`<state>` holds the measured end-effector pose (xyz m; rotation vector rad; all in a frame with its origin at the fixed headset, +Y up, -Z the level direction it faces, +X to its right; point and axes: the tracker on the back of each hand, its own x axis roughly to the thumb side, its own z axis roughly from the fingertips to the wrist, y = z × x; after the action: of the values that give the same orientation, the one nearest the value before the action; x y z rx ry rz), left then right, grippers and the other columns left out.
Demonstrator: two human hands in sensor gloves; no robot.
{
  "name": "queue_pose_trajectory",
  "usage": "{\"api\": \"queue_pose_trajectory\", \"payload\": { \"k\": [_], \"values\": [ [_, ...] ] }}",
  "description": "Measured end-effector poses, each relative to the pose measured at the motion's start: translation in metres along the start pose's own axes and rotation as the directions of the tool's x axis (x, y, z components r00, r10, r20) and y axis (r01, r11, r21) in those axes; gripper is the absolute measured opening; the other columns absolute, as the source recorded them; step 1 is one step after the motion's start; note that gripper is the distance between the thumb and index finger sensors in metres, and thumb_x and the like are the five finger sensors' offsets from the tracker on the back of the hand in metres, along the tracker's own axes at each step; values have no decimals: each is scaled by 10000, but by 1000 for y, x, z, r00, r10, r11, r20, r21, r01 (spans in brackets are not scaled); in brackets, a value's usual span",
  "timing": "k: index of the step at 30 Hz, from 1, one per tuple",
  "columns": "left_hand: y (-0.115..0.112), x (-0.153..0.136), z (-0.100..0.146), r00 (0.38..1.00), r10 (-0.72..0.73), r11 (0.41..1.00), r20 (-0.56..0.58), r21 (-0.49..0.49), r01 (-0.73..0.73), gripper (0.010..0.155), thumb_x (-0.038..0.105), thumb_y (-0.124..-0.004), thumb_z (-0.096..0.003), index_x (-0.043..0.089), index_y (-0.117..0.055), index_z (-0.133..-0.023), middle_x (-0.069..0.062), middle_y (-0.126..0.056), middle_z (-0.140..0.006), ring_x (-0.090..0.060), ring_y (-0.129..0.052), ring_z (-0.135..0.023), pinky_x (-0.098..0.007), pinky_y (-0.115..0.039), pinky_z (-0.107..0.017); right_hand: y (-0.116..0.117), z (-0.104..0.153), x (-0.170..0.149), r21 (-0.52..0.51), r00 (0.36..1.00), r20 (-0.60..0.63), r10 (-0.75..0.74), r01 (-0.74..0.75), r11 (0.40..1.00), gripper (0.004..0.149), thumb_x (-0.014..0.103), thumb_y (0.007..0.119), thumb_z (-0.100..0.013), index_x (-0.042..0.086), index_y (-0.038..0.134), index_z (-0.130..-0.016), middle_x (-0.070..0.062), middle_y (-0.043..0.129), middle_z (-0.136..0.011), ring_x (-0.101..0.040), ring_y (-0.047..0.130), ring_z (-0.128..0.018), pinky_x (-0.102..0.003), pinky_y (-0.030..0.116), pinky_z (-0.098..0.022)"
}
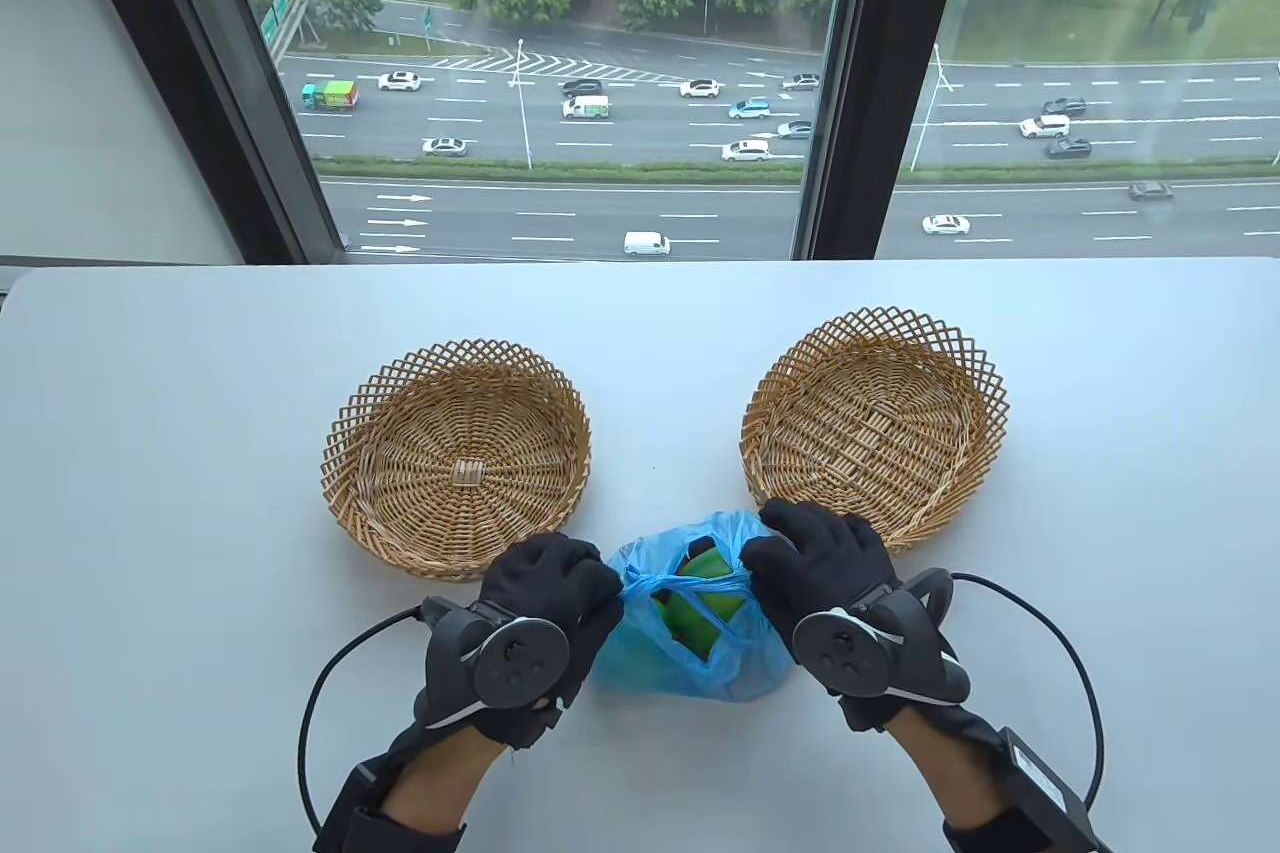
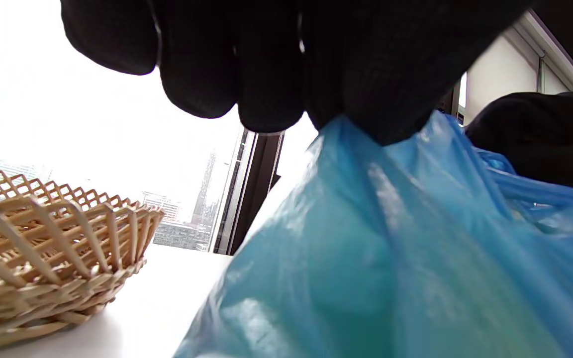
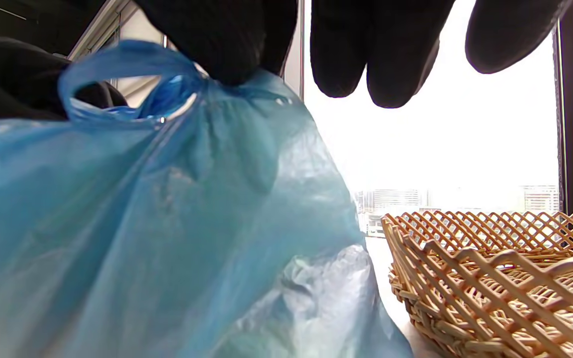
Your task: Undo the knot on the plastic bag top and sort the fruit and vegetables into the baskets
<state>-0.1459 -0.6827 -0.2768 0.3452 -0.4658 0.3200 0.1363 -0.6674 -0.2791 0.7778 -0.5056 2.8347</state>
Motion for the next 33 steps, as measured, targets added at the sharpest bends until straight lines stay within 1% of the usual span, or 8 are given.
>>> {"api": "queue_pose_trajectory", "payload": {
  "k": [3,7,14,17,21,25,29,33],
  "values": [
    [4,-2,-1,1000,0,996,-20,-84,-2,360,418,-897,-439,234,-925,-747,-36,-897,-912,-367,-816,-868,-621,-673,-637,-5,2,-7,9,1000,-21,-5,5,1000,359,334,745,-584,236,728,-929,-191,636,-1099,-511,745,-935,-723,607,-614],
    [7,-1,0,1000,-1,998,-11,-65,1,375,427,-880,-447,225,-921,-760,-42,-888,-938,-375,-806,-884,-629,-663,-642,-11,3,-15,12,999,-44,-15,15,1000,353,338,753,-584,233,744,-921,-192,647,-1095,-516,746,-935,-727,607,-612],
    [7,15,6,998,46,986,46,160,-53,509,480,-810,-473,225,-847,-913,-63,-860,-958,-388,-806,-872,-613,-679,-626,-16,5,-6,-17,999,-2,-52,52,999,399,371,794,-571,240,748,-945,-169,676,-1088,-511,766,-922,-720,618,-610],
    [3,24,5,998,39,980,56,191,-49,662,510,-789,-483,214,-649,-1058,-82,-804,-1000,-395,-787,-880,-609,-676,-626,-20,7,2,-32,999,29,-32,33,999,439,408,824,-552,240,746,-949,-158,681,-1088,-502,772,-925,-719,621,-612],
    [-7,34,-2,998,34,988,61,150,-43,852,614,-804,-459,176,-500,-1123,-95,-780,-1012,-410,-783,-869,-616,-668,-620,-20,8,12,-29,998,60,-21,23,999,564,543,837,-508,213,745,-957,-170,681,-1090,-518,753,-934,-731,607,-614],
    [-19,43,-8,998,-19,998,63,59,15,789,485,-845,-465,179,-522,-1117,-84,-819,-966,-386,-826,-835,-622,-671,-627,-9,8,27,3,977,87,192,-193,981,672,624,845,-451,217,732,-973,-161,660,-1109,-509,737,-960,-732,600,-631],
    [-20,41,-6,1000,-6,1000,27,9,6,699,348,-838,-473,178,-563,-1092,-45,-857,-898,-351,-867,-779,-621,-672,-629,-5,6,32,-32,972,81,222,-220,975,394,458,861,-512,245,818,-841,-126,712,-1072,-478,778,-939,-713,622,-628],
    [-8,30,1,1000,24,998,-3,65,-24,671,348,-839,-472,182,-596,-1075,-35,-883,-858,-333,-890,-744,-613,-688,-618,-16,8,21,-67,990,36,137,-135,989,362,423,849,-529,223,816,-830,-124,745,-1037,-485,794,-916,-714,626,-619]
  ]
}}
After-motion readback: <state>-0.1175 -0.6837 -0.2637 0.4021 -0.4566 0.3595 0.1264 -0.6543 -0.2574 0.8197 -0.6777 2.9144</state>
